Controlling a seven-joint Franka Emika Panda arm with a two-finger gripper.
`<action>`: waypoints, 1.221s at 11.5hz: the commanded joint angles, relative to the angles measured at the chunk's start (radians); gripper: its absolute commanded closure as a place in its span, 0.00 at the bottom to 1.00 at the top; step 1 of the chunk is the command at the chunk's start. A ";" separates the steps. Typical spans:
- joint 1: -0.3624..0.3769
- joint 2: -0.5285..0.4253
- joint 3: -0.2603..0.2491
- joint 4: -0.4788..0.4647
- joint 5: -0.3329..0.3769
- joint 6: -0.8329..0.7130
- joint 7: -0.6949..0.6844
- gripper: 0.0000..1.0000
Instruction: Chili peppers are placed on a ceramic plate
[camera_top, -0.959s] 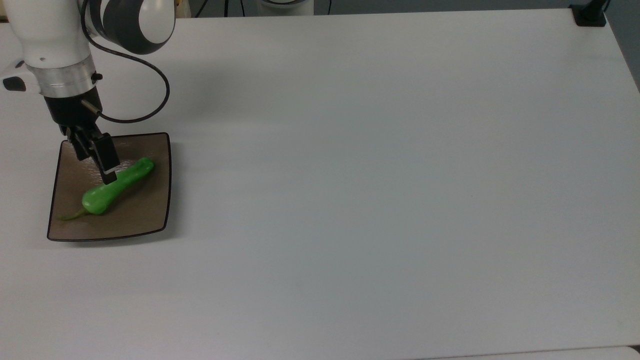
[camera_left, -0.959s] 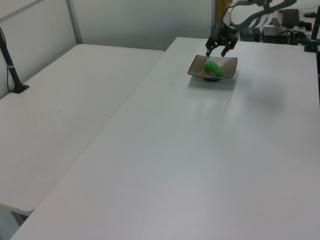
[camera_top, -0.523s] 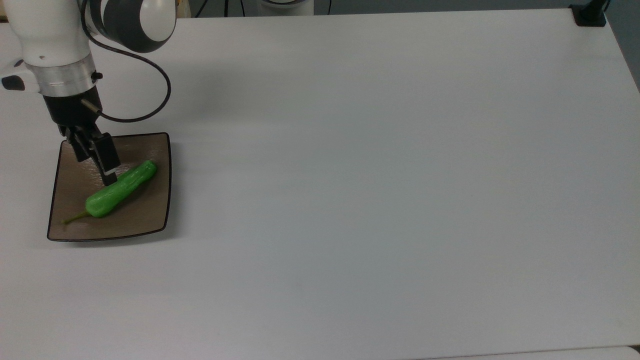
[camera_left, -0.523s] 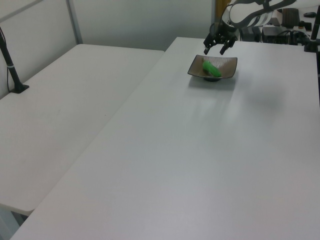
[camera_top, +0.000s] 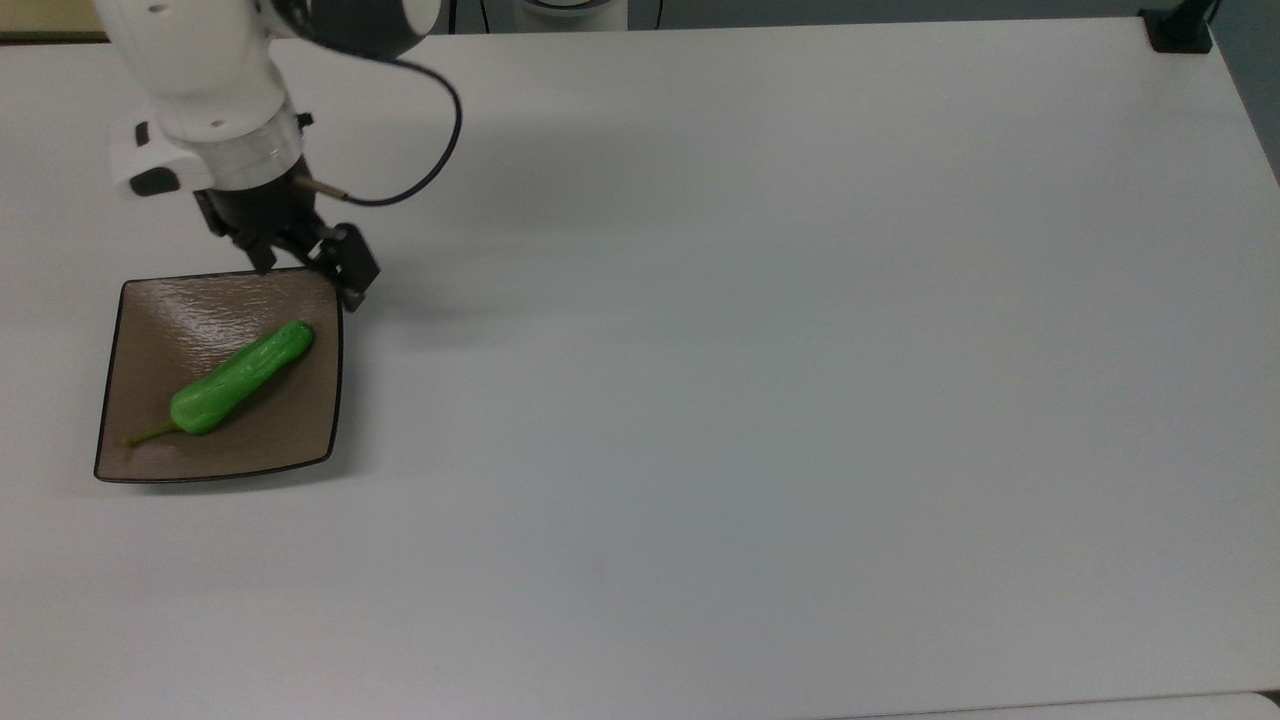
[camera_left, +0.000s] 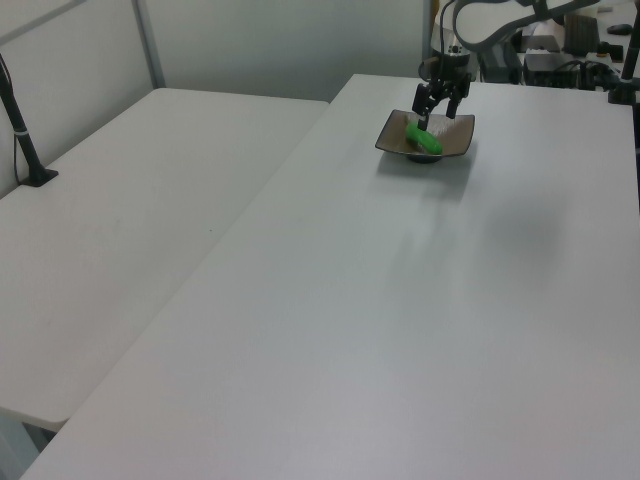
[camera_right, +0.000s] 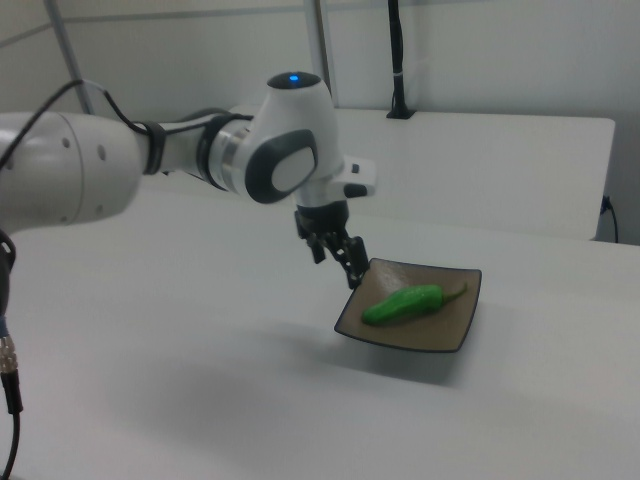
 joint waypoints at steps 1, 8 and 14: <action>-0.007 -0.102 0.053 -0.022 -0.016 -0.233 -0.117 0.00; 0.073 -0.269 0.164 -0.112 -0.032 -0.421 -0.118 0.00; 0.284 -0.342 0.060 -0.149 -0.062 -0.387 -0.107 0.00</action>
